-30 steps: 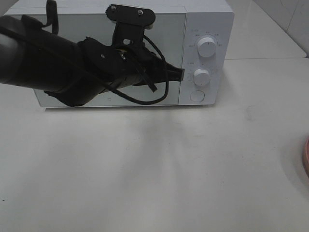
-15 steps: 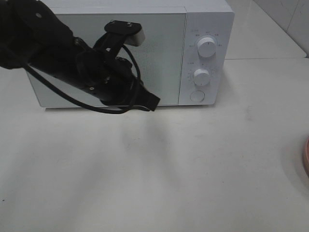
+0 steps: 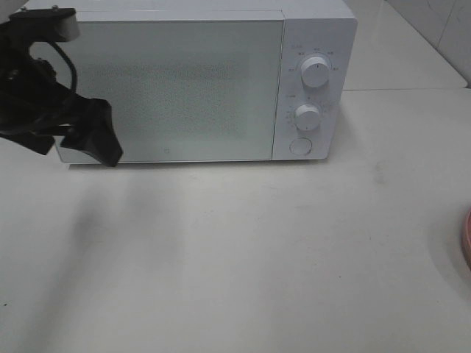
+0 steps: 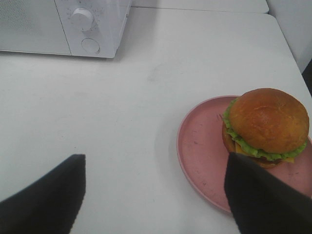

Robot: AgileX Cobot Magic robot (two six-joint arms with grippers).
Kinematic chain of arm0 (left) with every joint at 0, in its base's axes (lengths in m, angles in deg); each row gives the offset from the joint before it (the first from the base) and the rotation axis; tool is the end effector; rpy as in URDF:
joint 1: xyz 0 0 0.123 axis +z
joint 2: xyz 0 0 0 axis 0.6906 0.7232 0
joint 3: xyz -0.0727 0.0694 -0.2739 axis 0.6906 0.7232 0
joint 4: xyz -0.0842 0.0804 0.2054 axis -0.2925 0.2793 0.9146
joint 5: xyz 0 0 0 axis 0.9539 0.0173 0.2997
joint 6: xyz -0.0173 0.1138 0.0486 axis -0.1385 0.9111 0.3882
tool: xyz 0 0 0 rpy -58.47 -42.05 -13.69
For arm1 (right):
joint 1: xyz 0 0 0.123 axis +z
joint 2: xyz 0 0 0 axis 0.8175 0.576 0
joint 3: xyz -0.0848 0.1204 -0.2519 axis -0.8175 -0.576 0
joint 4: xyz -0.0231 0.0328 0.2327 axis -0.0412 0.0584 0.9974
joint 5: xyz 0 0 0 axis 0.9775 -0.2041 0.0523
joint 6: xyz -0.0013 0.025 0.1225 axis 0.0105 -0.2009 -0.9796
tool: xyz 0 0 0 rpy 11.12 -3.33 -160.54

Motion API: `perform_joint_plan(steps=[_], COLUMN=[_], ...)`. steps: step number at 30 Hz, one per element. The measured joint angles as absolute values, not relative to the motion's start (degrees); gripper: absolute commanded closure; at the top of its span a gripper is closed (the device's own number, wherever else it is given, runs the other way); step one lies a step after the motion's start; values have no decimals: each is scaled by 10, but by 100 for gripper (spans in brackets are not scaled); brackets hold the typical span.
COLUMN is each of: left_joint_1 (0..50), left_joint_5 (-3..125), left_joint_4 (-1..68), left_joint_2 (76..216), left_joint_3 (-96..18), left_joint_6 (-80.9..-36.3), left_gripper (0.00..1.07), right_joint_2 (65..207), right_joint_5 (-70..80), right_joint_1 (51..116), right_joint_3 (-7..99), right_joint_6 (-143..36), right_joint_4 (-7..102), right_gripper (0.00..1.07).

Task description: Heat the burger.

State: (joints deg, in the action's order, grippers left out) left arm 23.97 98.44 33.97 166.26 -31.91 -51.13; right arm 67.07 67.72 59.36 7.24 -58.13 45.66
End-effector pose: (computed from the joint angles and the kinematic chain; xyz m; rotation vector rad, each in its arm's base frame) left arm 0.2800 -0.1243 0.2381 0.5716 2.7237 -0.3314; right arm 0.0051 -0.0021 0.2591 -0.0784 2.0060 0.0220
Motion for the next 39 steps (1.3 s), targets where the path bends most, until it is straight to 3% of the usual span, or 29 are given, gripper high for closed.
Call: perform_joint_plan(steps=[6,9,12,14,22,39], left_joint_1=[272,322,331,365,409,413], left_joint_5=[1044,1119,1131,1173,1180,1131], left_joint_4=[352,381,388,429,451,452], left_joint_2=[1634,1597,1590,1557,1431,1130], left_joint_3=[-319,-319,-319,-319,-255,-15], left_joint_6=[-542,-570,-575,-596,-610,-590], left_gripper=[8,8,8,8,8,8], right_joint_2=[671,671,671,671,671,671], right_joint_5=[677,677,677,677,677,677], right_joint_1=[594,594,594,594,594,594], right_joint_3=[72,72,72,72,72,72], right_joint_6=[-581,-581,-581,-581,-581,-581], right_joint_4=[457,457,457,457,457,457], right_gripper=[32,32,32,32,32,32])
